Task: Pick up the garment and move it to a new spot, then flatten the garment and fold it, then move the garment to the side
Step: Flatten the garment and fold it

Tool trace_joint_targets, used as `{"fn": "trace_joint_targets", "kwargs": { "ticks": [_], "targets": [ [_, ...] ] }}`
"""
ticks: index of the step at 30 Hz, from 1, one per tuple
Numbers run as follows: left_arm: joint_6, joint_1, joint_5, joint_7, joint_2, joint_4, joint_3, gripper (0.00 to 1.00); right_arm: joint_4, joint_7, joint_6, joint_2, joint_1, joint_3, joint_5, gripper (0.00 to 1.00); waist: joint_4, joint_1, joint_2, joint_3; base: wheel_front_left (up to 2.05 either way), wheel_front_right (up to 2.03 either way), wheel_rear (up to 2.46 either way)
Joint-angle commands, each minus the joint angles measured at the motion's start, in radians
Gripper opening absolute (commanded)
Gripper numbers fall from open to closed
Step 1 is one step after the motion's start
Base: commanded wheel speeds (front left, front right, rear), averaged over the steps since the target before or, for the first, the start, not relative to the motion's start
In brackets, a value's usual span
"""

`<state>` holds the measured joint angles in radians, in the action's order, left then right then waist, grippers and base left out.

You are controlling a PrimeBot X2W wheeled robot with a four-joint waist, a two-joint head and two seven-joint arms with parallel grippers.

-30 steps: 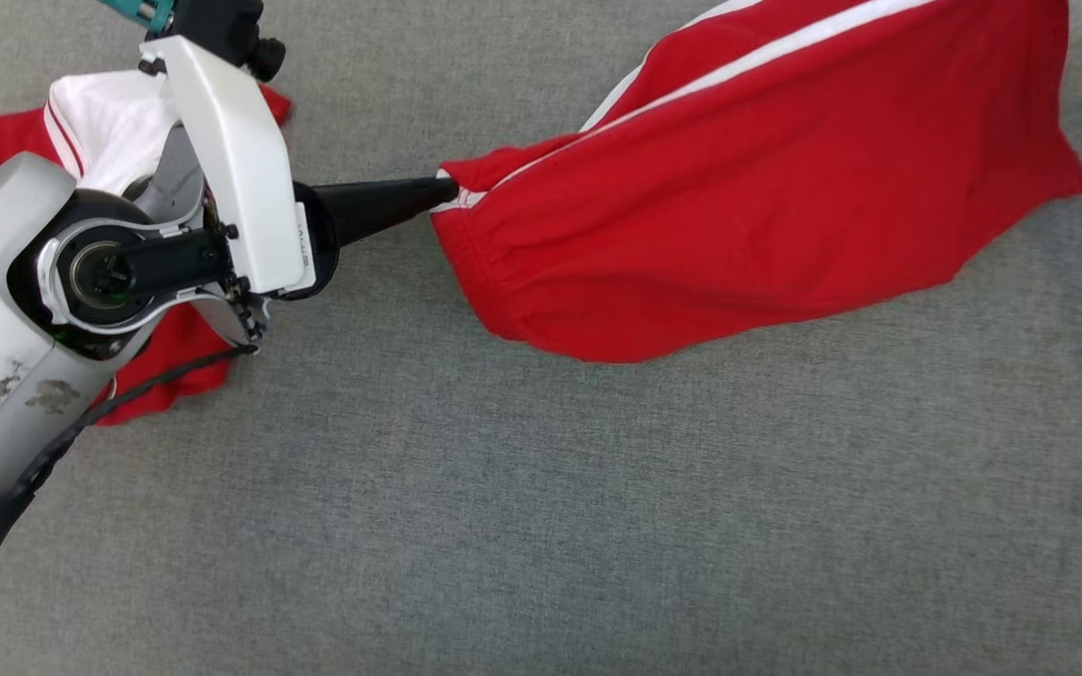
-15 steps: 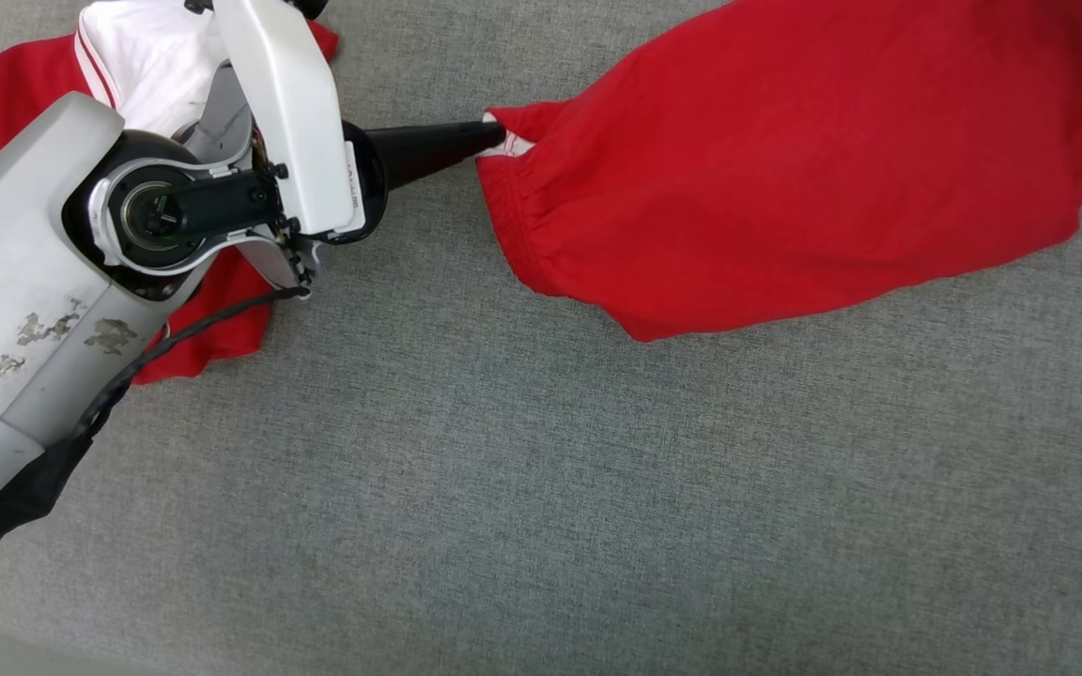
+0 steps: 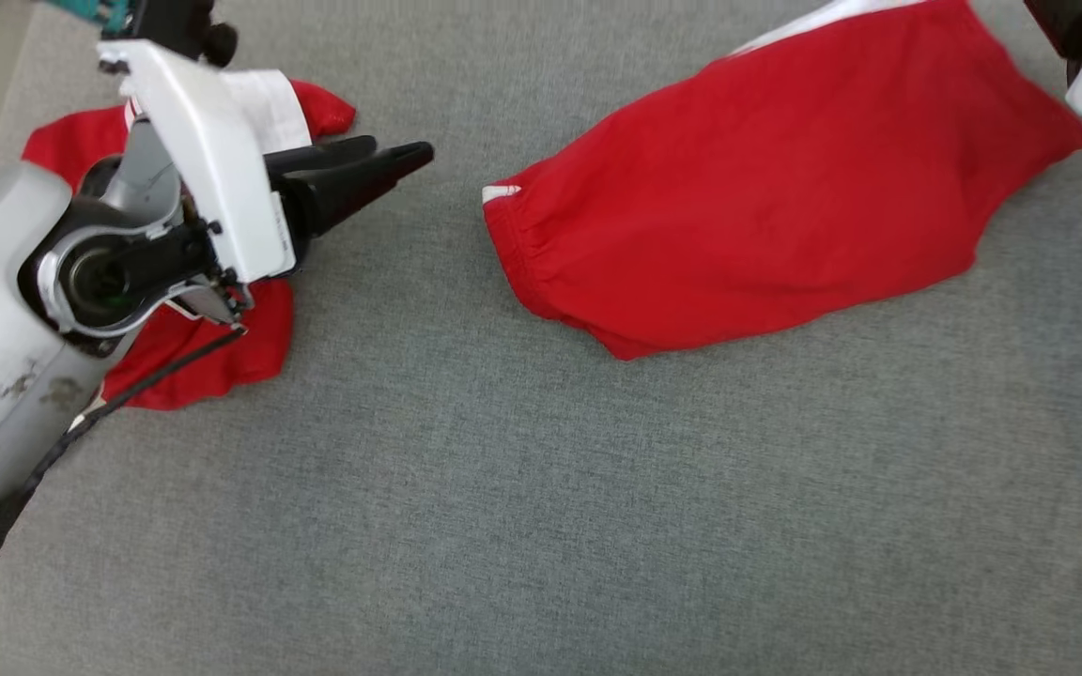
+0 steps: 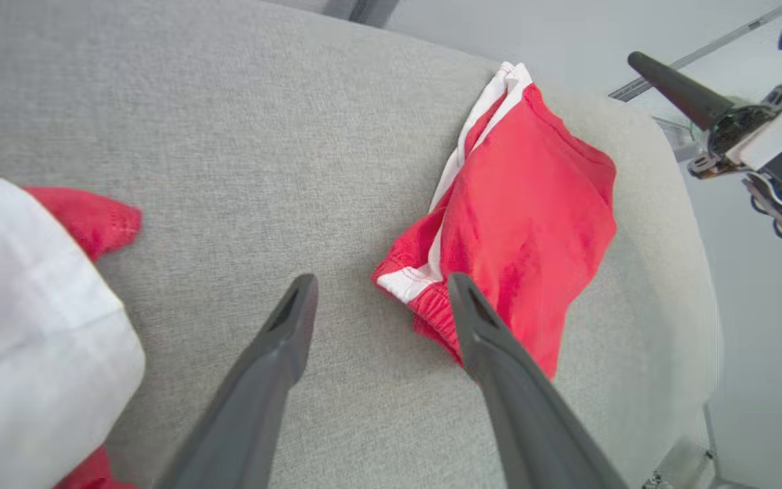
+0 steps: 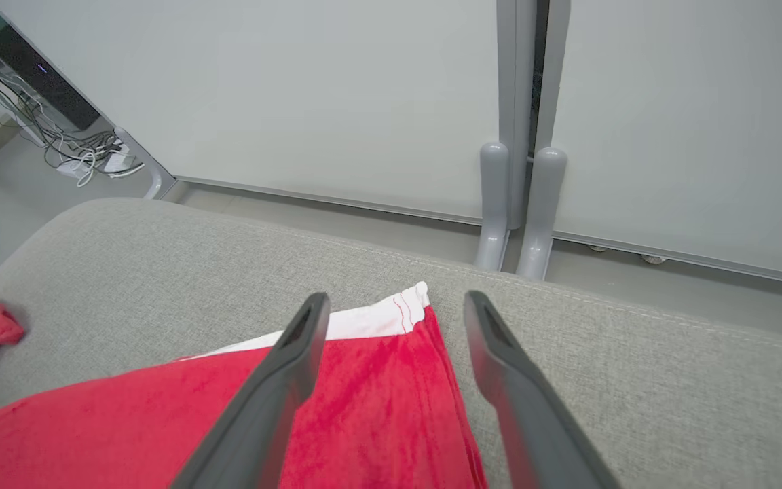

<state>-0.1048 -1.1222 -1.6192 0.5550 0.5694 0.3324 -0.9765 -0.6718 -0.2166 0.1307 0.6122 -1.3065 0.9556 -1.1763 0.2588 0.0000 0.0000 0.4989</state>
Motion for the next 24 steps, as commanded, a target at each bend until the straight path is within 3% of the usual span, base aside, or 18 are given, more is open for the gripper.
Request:
{"fn": "trace_joint_targets", "kwargs": {
  "ticks": [1, 7, 11, 15, 20, 24],
  "targets": [
    [-0.004, 0.020, 0.025, -0.038, 0.022, -0.014, 0.006, 1.00, -0.011, 0.041, 0.000, 0.006, 0.033, 0.001, -0.010, 1.00, -0.015, 0.0000, 0.0000, -0.046, 0.00, 0.00, 0.00],
    [0.052, 0.113, 0.206, -0.313, 0.070, -0.117, 0.016, 1.00, -0.071, 0.171, 0.000, 0.010, 0.120, 0.011, -0.034, 1.00, -0.006, 0.0000, 0.0000, -0.090, 0.00, 0.00, 0.00],
    [0.158, 0.195, 0.365, -0.549, 0.070, -0.209, 0.018, 1.00, -0.131, 0.213, 0.000, 0.010, 0.146, 0.013, -0.054, 1.00, 0.025, 0.0000, 0.0000, -0.084, 0.00, 0.00, 0.00],
    [0.258, 0.298, 0.457, -0.744, 0.032, -0.289, 0.022, 1.00, -0.180, 0.199, 0.000, 0.007, 0.162, 0.017, -0.090, 1.00, 0.065, 0.0000, 0.0000, -0.074, 0.00, 0.00, 0.00],
    [0.321, 0.442, 0.526, -0.818, -0.042, -0.346, 0.080, 1.00, -0.237, 0.149, 0.000, 0.006, 0.179, 0.026, -0.137, 1.00, 0.114, 0.0000, 0.0000, -0.066, 0.00, 0.00, 0.00],
    [0.302, 0.579, 0.576, -0.821, -0.130, -0.376, 0.189, 1.00, -0.273, 0.090, 0.000, 0.000, 0.187, 0.025, -0.180, 1.00, 0.142, 0.0000, 0.0000, -0.063, 0.00, 0.00, 0.00]
  ]
}}
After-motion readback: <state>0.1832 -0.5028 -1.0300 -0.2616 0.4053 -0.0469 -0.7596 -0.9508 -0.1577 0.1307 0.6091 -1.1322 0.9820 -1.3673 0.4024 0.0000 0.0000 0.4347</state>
